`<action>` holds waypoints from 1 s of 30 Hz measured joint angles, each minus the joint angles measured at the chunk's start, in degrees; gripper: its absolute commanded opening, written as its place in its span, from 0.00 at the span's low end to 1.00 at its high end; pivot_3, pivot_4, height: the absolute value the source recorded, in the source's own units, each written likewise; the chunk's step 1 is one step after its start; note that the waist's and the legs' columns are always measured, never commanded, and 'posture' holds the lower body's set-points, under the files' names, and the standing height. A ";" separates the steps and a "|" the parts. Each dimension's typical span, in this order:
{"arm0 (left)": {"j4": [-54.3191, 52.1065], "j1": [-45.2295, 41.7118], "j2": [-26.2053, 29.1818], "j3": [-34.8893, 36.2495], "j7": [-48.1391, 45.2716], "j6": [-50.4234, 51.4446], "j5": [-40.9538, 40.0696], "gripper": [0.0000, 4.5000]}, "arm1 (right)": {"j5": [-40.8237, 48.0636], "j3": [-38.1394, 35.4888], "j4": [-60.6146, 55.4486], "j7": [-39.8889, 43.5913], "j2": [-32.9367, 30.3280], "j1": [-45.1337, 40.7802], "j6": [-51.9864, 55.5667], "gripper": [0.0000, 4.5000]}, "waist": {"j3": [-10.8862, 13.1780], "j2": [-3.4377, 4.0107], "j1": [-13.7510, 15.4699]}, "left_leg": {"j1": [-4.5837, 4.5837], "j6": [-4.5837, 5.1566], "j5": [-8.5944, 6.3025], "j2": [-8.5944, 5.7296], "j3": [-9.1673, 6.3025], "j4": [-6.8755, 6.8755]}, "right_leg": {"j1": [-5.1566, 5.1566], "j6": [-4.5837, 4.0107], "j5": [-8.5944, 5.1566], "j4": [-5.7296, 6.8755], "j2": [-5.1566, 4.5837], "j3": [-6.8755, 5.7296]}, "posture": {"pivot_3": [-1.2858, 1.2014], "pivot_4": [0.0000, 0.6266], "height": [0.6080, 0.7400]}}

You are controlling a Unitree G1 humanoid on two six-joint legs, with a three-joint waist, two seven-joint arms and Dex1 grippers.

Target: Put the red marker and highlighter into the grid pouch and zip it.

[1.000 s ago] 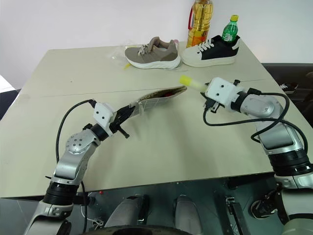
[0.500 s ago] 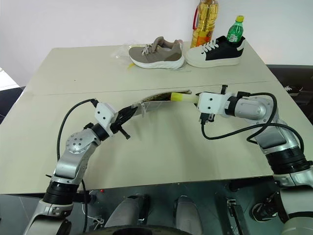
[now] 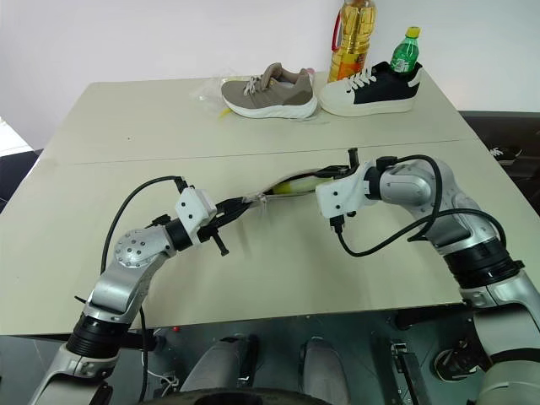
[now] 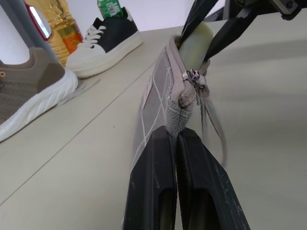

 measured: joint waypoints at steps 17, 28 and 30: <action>3.72 -5.03 -14.41 6.74 11.97 8.44 -9.07 0.00 | 42.06 -23.57 -16.22 1.04 6.96 3.27 49.34 0.99 | 0.00 -0.13 0.82 | -0.02 0.10 -0.06 -0.02 -0.14 0.05 | 0.13 0.01 0.00 -0.13 -0.01 -0.07 | 0.52 0.24 0.99; 6.85 -8.13 -19.91 5.26 14.01 10.53 -11.03 0.00 | 42.69 -14.50 -18.54 -17.46 24.50 8.62 61.10 0.94 | 0.00 -0.11 0.03 | -0.05 0.09 -0.05 -0.02 -0.10 0.05 | 0.00 0.02 0.01 0.02 0.03 -0.04 | 0.52 0.24 0.99; 6.97 -8.11 -20.01 4.90 14.03 10.53 -10.98 0.00 | 41.79 -13.13 -17.36 -19.09 25.74 7.47 61.09 0.80 | 0.00 -0.11 0.03 | -0.05 0.08 -0.05 -0.05 -0.10 0.05 | 0.00 0.02 0.01 0.02 0.03 -0.04 | 0.52 0.24 0.99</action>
